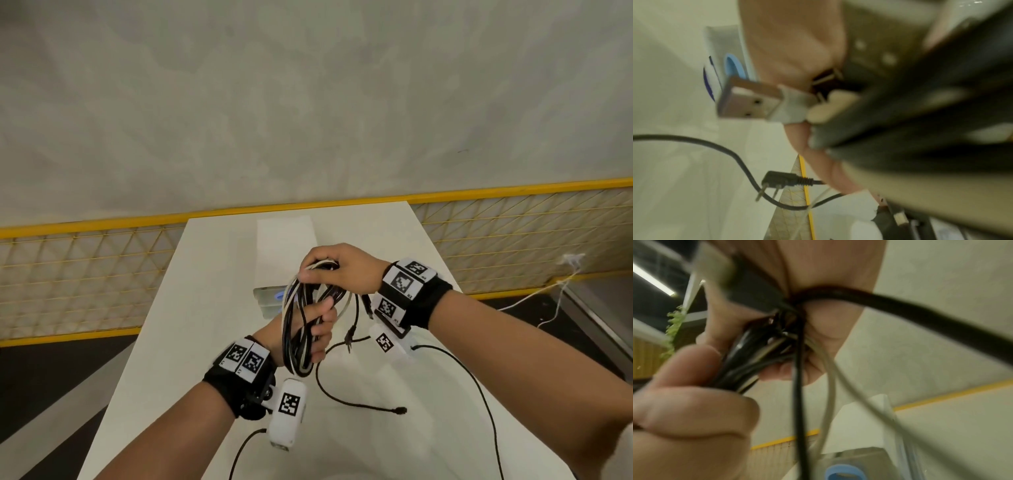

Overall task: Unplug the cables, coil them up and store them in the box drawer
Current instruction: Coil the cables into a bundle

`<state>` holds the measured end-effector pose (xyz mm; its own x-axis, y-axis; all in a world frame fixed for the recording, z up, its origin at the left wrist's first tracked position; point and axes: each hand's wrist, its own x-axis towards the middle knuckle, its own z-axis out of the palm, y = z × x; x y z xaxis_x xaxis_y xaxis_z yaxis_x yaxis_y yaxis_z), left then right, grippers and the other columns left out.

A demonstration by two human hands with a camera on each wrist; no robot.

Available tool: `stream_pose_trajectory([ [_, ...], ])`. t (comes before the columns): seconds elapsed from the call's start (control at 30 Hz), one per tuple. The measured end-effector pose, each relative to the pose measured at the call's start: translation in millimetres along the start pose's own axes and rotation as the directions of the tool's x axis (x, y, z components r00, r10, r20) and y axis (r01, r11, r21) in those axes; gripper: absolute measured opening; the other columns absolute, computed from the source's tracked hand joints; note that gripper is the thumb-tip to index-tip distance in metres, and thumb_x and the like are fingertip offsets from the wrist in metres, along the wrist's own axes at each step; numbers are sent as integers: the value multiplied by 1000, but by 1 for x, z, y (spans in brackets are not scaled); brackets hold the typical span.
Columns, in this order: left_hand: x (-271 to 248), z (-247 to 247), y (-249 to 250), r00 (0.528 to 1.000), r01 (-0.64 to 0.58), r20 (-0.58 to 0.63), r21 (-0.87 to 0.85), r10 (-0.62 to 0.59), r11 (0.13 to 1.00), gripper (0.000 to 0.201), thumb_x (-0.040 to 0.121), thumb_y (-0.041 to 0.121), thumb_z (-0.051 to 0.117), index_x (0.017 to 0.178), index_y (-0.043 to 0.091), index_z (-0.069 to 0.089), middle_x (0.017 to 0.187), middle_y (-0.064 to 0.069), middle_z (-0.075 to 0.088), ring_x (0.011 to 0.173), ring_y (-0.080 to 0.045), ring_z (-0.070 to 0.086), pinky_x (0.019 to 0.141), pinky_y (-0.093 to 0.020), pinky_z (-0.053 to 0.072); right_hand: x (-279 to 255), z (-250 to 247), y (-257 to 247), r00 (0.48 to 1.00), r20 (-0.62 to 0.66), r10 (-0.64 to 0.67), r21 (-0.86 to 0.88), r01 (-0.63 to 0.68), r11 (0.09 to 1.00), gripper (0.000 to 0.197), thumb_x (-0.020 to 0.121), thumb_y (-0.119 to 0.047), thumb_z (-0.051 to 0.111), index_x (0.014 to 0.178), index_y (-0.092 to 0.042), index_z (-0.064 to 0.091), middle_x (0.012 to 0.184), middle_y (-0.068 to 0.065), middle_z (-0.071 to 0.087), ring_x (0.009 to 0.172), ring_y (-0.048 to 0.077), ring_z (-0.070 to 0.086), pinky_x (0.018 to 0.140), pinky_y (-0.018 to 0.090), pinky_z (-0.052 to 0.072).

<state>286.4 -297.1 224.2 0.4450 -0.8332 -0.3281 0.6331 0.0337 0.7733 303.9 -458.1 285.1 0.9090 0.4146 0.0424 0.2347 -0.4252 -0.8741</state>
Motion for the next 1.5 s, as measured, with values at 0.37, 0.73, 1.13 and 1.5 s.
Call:
stream_pose_trajectory([
  [0.37, -11, -24, -5, 950, -207, -233, 39, 210, 978, 54, 94, 50, 39, 118, 9, 64, 112, -14, 68, 104, -28, 63, 90, -39, 50, 8, -11, -1, 986, -168, 11, -131, -34, 991, 20, 88, -31, 65, 89, -13, 72, 83, -4, 69, 76, 5, 61, 79, 21, 47],
  [0.73, -1, 5, 22, 927, -284, -209, 153, 312, 946, 34, 73, 11, 65, 107, 7, 65, 93, -8, 75, 87, -21, 70, 75, -31, 56, 26, 8, -34, 982, -171, -84, -59, 75, 995, 24, 84, -32, 69, 81, -9, 67, 79, 10, 68, 68, 12, 60, 71, 30, 51],
  [1.13, 9, 0, 34, 848, -396, -348, 87, 400, 914, 13, 76, 11, 70, 86, 7, 63, 67, -5, 59, 63, -24, 64, 70, -38, 54, -6, 4, -5, 994, -78, 79, 417, -40, 908, 94, 58, -85, 52, 130, -26, 37, 116, 2, 53, 111, 8, 53, 97, 32, 39],
  [1.5, 17, -24, 36, 769, -502, -587, -313, 252, 806, 13, 91, 22, 58, 79, 19, 54, 67, 2, 55, 64, -15, 59, 70, -33, 50, -48, 80, 44, 956, -50, 289, 232, -270, 934, 26, 87, -27, 66, 103, -41, 49, 112, -18, 49, 112, 0, 46, 96, 11, 33],
])
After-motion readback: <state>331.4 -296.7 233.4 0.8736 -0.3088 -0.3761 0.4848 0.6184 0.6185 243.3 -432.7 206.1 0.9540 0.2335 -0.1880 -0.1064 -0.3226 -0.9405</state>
